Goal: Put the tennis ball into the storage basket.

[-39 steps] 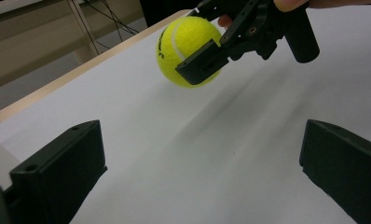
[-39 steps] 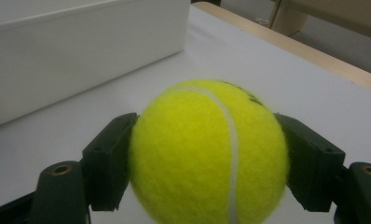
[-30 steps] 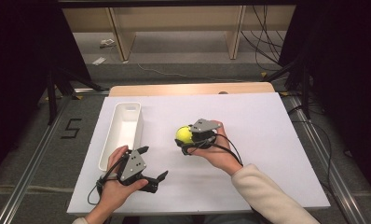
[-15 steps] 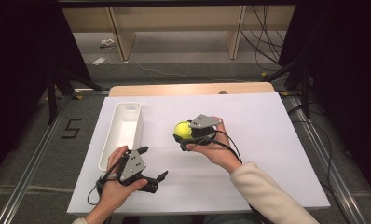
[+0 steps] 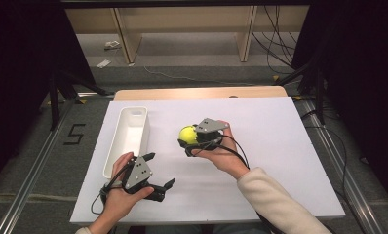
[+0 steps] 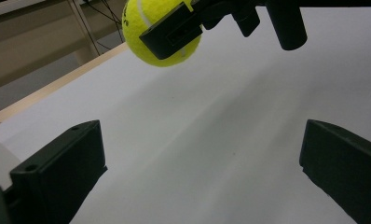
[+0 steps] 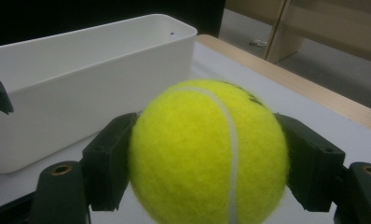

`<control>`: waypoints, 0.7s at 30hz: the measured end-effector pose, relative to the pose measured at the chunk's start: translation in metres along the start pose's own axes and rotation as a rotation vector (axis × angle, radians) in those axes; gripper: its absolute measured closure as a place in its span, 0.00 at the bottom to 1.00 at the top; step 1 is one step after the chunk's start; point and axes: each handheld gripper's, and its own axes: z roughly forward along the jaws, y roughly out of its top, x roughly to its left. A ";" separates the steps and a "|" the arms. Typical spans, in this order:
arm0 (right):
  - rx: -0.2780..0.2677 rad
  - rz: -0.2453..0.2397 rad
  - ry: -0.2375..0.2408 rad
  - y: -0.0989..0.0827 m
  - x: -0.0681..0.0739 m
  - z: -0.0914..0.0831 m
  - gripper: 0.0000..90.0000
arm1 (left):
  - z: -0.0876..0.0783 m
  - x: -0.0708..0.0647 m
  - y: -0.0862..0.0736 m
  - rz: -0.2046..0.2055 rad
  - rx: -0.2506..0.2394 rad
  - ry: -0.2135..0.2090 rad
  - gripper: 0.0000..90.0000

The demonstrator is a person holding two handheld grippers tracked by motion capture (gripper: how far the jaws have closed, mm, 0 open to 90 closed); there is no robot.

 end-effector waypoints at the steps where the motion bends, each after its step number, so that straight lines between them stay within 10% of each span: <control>1: 0.003 0.001 0.002 0.000 0.000 0.000 0.30 | 0.000 0.000 0.000 0.000 0.001 0.000 0.00; 21: -0.009 0.000 0.010 0.011 0.005 0.011 0.30 | 0.000 0.000 0.000 -0.010 0.001 -0.002 0.00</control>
